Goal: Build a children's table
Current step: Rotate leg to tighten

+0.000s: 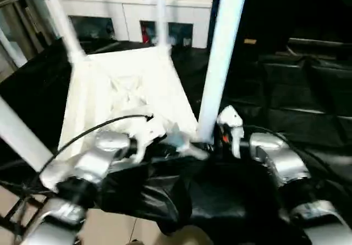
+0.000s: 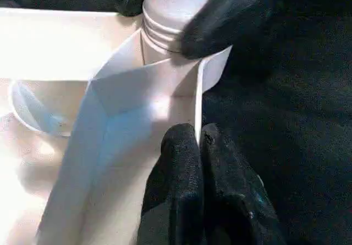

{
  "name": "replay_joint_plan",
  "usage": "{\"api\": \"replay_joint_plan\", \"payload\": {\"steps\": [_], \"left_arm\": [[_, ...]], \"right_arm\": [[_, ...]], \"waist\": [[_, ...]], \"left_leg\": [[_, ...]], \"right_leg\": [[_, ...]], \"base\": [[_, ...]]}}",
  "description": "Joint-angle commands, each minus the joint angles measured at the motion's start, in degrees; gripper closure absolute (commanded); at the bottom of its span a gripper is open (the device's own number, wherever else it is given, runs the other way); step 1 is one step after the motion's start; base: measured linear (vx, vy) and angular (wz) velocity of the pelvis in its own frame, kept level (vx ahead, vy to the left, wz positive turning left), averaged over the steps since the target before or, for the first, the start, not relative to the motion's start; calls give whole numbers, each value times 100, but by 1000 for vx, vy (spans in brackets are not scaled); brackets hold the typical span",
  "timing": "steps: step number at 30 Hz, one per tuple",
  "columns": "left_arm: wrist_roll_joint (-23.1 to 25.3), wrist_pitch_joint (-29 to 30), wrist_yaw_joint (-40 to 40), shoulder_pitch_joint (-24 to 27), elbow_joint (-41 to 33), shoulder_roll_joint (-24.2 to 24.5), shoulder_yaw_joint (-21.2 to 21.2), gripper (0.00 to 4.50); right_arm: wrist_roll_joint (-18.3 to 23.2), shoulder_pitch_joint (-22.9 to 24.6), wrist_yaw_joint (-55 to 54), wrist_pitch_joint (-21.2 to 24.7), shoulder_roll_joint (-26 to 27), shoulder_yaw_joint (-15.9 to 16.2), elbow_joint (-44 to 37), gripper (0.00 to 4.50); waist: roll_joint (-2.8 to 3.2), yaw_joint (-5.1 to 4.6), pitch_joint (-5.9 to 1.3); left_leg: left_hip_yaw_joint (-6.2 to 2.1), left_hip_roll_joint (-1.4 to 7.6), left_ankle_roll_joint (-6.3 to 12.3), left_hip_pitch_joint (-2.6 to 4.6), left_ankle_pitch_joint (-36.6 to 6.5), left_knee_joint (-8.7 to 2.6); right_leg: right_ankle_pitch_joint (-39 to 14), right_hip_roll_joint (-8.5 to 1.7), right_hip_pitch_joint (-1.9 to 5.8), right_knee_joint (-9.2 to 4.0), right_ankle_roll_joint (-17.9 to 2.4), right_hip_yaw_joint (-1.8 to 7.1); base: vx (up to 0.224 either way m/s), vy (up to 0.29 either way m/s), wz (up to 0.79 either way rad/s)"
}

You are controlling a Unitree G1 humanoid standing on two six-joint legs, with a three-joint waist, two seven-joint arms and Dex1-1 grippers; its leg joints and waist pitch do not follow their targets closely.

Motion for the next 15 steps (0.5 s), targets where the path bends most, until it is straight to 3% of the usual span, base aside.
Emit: {"api": "replay_joint_plan", "payload": {"steps": [1, 2, 4, 6, 9, 10, 14, 15], "left_arm": [[49, 44, 652, -329, 146, -285, 182, 450], [90, 106, 919, -413, 254, -433, 198, 450], [137, 190, 1256, -511, 371, -628, 217, 450], [205, 288, 1631, -616, 470, -946, 188, 450], [226, 231, 1686, -633, 498, -1064, 151, 450], [210, 186, 1630, -611, 468, -1100, 113, 450], [174, 119, 1459, -547, 408, -1034, 108, 450], [174, 115, 1450, -539, 402, -1019, 115, 450]], "right_arm": [[-216, 5, -565, 115, 385, 189, 392, 183], [-214, -73, -975, 177, 558, 90, 546, 183], [-197, -176, -1473, 277, 789, -32, 720, 183], [-240, -288, -1927, 305, 1183, -50, 834, 183], [-362, -325, -2006, 123, 1318, 72, 888, 183], [-340, -334, -1905, -21, 1366, 102, 893, 127], [-220, -343, -1623, -84, 1302, 13, 854, 107], [-230, -348, -1617, -98, 1285, 7, 859, 77]], "waist": [[-31, -20, -310], [-37, -58, -280], [-34, -77, -302], [-27, -121, -299], [-32, -125, -313], [-25, -123, -310], [-30, -119, -323], [-30, -118, -325]], "left_leg": [[18, 45, 12, 25, -1493, -430], [19, 31, -32, 32, -1606, -445], [11, 29, -67, 59, -1638, -438], [3, 20, -61, 44, -1655, -448], [3, 19, 1, 35, -1642, -443], [7, 19, 22, 31, -1629, -442], [17, 19, 116, 19, -1507, -440], [18, 21, 124, 22, -1487, -438]], "right_leg": [[-1957, -267, 252, -505, -1032, 166], [-2075, -248, 241, -522, -1009, 159], [-2110, -269, 248, -531, -1001, 166], [-1985, -250, 256, -529, -1008, 157], [-1915, -254, 268, -530, -1026, 155], [-1851, -250, 265, -527, -1036, 157], [-1627, -246, 286, -510, -1106, 154], [-1615, -248, 286, -510, -1108, 156]], "base": [[0, 0, 0], [0, 0, 0], [0, 0, 0], [0, 0, 0], [0, 0, 0], [0, 0, 0], [0, 0, 0], [0, 0, 0]]}}
